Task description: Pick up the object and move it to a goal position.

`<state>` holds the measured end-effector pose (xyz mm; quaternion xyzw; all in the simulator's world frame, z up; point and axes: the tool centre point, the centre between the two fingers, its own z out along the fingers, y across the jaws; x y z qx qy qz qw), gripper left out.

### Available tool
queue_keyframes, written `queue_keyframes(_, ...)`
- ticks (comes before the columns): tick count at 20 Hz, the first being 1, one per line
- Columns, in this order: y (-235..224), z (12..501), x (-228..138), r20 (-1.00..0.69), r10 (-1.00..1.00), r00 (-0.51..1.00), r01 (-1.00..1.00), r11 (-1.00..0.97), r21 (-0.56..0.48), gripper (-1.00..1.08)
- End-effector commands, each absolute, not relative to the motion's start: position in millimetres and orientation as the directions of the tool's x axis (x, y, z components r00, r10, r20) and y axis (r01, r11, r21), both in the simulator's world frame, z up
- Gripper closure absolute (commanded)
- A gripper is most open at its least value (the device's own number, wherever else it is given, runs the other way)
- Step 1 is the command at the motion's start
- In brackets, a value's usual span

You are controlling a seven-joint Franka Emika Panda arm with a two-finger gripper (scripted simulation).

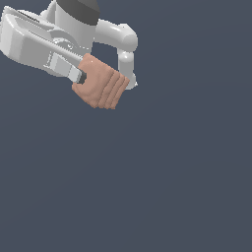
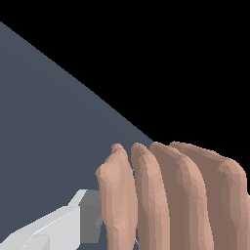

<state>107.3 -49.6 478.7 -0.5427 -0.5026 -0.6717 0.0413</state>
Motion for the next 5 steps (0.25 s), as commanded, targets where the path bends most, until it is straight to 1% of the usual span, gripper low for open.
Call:
queue_keyframes(1,-50.5,482.6,106.7,0.768,0.482,-0.421,0.598,-0.489,0.635,1.08)
queue_keyframes(5,-49.8,483.4,106.6,0.768,0.48,-0.423,0.599,-0.488,0.635,1.08)
